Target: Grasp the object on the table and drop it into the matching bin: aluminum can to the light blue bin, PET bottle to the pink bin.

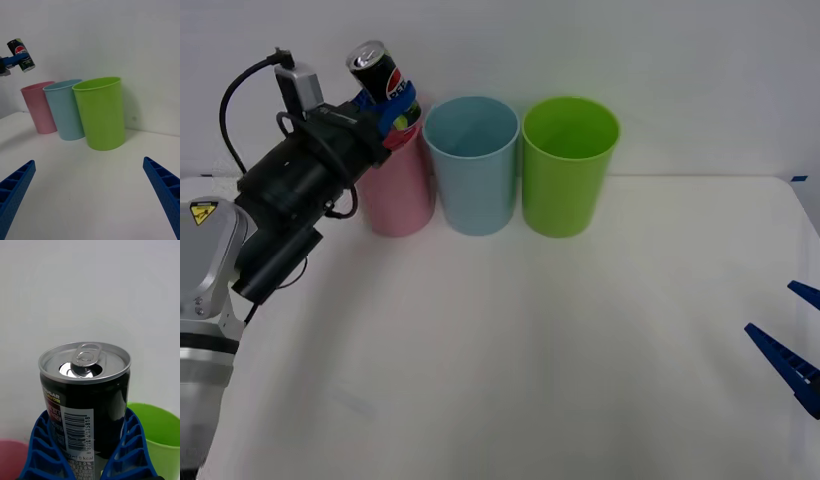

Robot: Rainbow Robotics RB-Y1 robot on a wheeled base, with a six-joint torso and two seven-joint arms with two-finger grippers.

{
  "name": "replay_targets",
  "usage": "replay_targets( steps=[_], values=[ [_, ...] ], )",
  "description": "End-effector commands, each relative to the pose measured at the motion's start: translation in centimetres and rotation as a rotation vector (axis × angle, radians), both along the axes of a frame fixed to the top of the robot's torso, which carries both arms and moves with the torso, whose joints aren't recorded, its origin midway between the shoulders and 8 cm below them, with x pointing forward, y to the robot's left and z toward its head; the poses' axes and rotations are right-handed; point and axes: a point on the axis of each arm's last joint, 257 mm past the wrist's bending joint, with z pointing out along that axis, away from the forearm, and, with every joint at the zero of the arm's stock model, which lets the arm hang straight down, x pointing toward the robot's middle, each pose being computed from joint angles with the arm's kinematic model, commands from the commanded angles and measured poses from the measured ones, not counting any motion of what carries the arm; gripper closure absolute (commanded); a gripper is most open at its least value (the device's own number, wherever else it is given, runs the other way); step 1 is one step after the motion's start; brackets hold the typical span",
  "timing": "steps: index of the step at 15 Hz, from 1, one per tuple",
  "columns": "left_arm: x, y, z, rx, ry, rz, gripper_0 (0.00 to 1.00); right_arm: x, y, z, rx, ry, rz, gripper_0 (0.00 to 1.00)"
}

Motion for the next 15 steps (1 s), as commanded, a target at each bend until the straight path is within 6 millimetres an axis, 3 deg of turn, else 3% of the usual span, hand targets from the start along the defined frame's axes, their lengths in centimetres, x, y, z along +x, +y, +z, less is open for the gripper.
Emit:
replay_targets(
  steps=[1, 10, 15],
  values=[
    [1.5, -0.9, 0.8, 0.013, -0.001, -0.003, 1.00, 0.0, 0.0, 0.0, 0.000, 0.000, 0.000, 0.00],
    [4.7, -5.4, 3.4, 0.122, -0.052, 0.023, 1.00, 0.0, 0.0, 0.0, 0.000, 0.000, 0.000, 0.00],
    [5.9, -6.7, 5.0, 0.180, -0.076, 0.030, 1.00, 0.0, 0.0, 0.0, 0.000, 0.000, 0.000, 0.00]
  ],
)
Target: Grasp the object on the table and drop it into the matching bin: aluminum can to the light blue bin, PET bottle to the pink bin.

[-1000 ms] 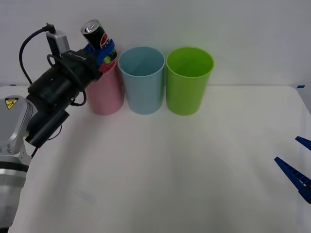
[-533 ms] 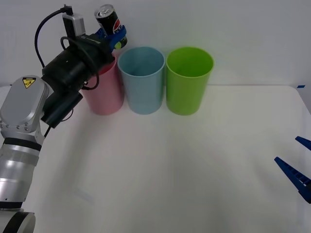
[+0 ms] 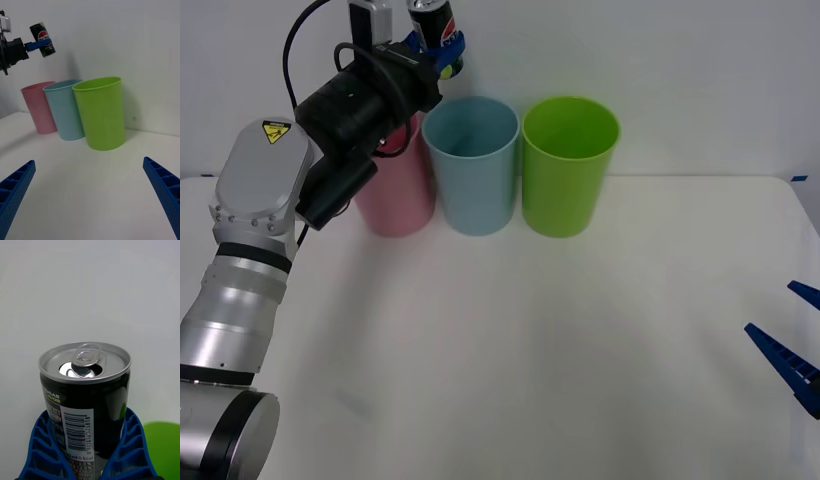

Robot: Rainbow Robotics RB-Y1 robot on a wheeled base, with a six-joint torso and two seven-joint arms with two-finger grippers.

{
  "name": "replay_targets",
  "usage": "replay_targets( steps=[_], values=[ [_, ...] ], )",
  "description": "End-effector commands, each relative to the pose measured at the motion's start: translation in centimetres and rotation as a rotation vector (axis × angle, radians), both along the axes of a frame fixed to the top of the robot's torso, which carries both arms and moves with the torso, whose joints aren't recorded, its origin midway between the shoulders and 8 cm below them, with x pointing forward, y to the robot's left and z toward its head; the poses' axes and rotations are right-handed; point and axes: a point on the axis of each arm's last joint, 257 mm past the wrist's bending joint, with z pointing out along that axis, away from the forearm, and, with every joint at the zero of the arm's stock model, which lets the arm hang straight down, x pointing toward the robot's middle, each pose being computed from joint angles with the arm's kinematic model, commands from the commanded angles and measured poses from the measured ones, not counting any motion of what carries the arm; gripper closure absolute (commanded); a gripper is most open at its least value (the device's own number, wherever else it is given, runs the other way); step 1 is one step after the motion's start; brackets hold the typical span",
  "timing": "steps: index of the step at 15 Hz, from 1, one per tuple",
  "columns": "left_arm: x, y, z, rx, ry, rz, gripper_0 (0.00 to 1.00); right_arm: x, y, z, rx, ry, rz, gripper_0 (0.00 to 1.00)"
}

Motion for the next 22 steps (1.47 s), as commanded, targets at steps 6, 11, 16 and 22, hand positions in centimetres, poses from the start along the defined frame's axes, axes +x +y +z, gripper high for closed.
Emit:
replay_targets(
  steps=[6, 11, 16, 22],
  values=[
    [0.9, -0.1, 0.4, 0.071, -0.014, 0.035, 1.00, 0.0, 0.0, 0.0, 0.000, 0.000, 0.000, 0.00],
    [0.6, -1.5, -0.1, 0.074, -0.004, 0.008, 0.72, 0.0, 0.0, 0.0, 0.000, 0.000, 0.000, 0.00],
    [0.4, -2.3, -0.3, 0.065, -0.003, 0.002, 0.00, 0.0, 0.0, 0.0, 0.000, 0.000, 0.000, 0.00],
    [0.4, -2.3, -0.3, 0.055, 0.001, -0.005, 0.00, 0.0, 0.0, 0.0, 0.000, 0.000, 0.000, 0.00]
  ],
)
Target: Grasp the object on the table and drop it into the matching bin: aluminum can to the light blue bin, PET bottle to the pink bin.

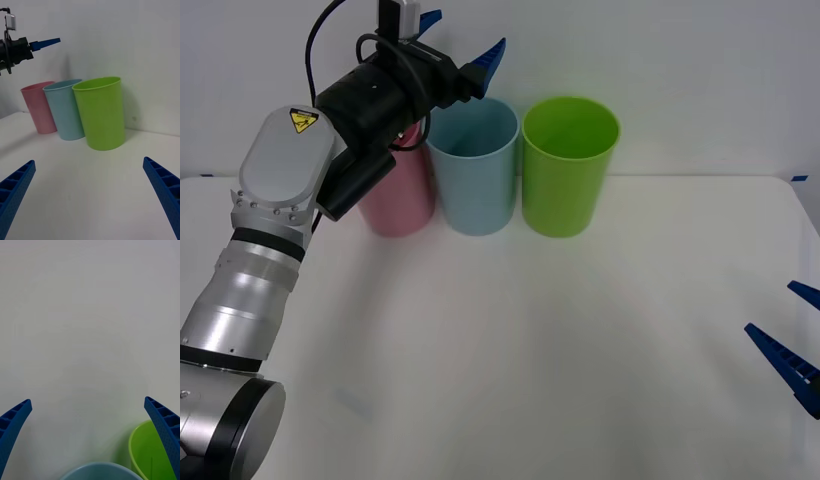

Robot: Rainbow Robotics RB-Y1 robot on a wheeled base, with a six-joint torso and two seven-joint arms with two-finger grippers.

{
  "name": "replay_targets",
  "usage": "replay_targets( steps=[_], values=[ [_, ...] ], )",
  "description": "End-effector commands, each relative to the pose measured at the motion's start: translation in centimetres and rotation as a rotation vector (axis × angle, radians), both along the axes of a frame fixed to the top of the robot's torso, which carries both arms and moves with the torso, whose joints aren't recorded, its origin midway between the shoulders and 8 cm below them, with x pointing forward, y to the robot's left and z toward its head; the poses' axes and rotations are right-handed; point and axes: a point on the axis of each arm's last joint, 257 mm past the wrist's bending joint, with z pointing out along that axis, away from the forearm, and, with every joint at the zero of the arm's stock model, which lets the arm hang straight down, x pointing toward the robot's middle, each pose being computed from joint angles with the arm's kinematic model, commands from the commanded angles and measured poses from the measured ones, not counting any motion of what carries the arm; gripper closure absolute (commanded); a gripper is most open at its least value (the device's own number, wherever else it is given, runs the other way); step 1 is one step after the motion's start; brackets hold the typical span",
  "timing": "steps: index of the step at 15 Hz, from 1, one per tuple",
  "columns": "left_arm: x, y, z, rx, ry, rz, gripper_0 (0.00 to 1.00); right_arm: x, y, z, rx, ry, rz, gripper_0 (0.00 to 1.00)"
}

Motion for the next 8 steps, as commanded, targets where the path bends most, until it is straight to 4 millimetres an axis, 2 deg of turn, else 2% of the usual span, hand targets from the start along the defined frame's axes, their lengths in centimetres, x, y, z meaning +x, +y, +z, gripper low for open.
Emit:
replay_targets(
  steps=[1, 8],
  values=[
    [-0.1, 0.1, 0.1, -0.007, 0.003, -0.006, 0.00, 0.0, 0.0, 0.0, 0.000, 0.000, 0.000, 0.00],
    [-0.7, 1.3, -0.9, -0.032, 0.043, -0.049, 0.00, 0.0, 0.0, 0.0, 0.000, 0.000, 0.000, 0.00]
  ],
)
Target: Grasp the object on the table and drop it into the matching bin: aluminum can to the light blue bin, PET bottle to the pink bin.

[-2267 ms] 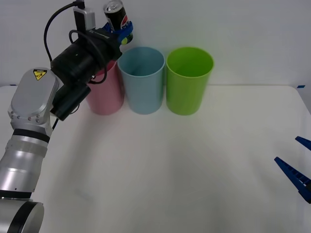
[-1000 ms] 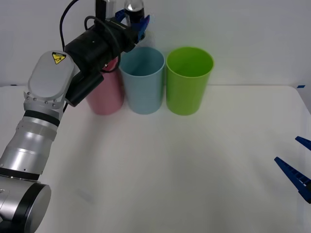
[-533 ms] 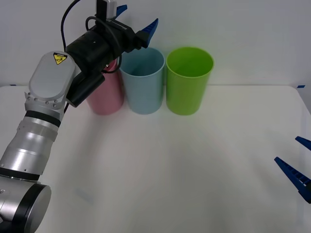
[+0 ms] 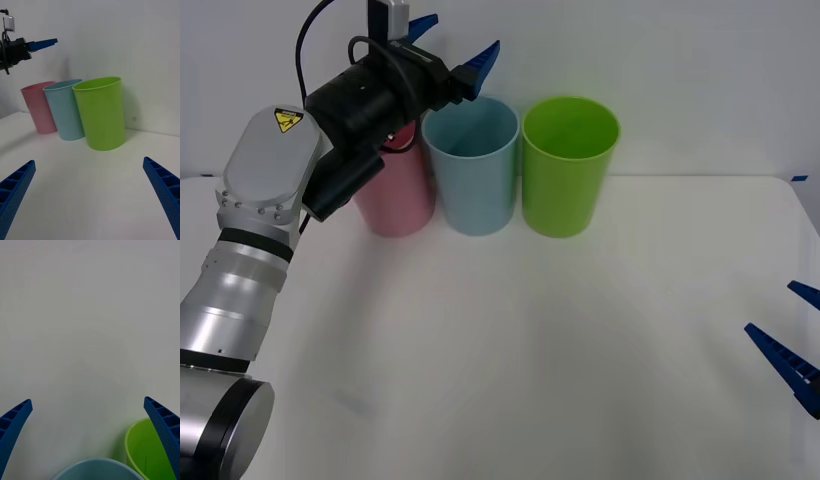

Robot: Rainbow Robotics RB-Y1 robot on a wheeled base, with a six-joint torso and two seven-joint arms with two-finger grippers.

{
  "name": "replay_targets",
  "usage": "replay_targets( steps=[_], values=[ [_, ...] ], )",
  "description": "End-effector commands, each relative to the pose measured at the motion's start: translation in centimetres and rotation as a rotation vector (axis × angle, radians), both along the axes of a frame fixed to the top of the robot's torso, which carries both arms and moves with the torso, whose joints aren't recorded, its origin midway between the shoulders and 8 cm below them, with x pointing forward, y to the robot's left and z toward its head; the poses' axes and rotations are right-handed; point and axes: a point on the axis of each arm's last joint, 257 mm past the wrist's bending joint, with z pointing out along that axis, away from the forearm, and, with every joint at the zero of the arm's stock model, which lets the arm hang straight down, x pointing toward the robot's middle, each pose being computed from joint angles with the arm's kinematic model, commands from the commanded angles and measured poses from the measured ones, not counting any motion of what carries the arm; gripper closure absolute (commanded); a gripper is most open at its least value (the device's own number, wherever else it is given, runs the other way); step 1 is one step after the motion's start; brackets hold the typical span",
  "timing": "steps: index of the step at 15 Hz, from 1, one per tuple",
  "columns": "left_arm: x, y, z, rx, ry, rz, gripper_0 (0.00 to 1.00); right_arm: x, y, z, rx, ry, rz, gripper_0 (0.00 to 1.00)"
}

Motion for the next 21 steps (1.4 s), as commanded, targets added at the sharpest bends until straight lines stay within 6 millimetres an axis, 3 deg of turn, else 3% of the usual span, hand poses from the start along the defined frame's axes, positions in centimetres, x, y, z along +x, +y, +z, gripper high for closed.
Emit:
replay_targets(
  steps=[1, 5, 8, 16, 21],
  values=[
    [-0.4, 0.9, -0.8, -0.023, 0.025, -0.019, 0.00, 0.0, 0.0, 0.0, 0.000, 0.000, 0.000, 0.00],
    [-2.3, 3.7, -2.6, -0.064, 0.051, -0.027, 0.00, 0.0, 0.0, 0.0, 0.000, 0.000, 0.000, 0.00],
    [-4.6, 6.8, -3.9, -0.102, 0.067, -0.021, 0.00, 0.0, 0.0, 0.0, 0.000, 0.000, 0.000, 0.00],
    [-12.1, 17.3, -8.9, -0.127, 0.129, -0.031, 0.00, 0.0, 0.0, 0.0, 0.000, 0.000, 0.000, 0.00],
    [-16.1, 22.2, -11.5, -0.093, 0.154, -0.018, 0.00, 0.0, 0.0, 0.0, 0.000, 0.000, 0.000, 0.00]
  ],
)
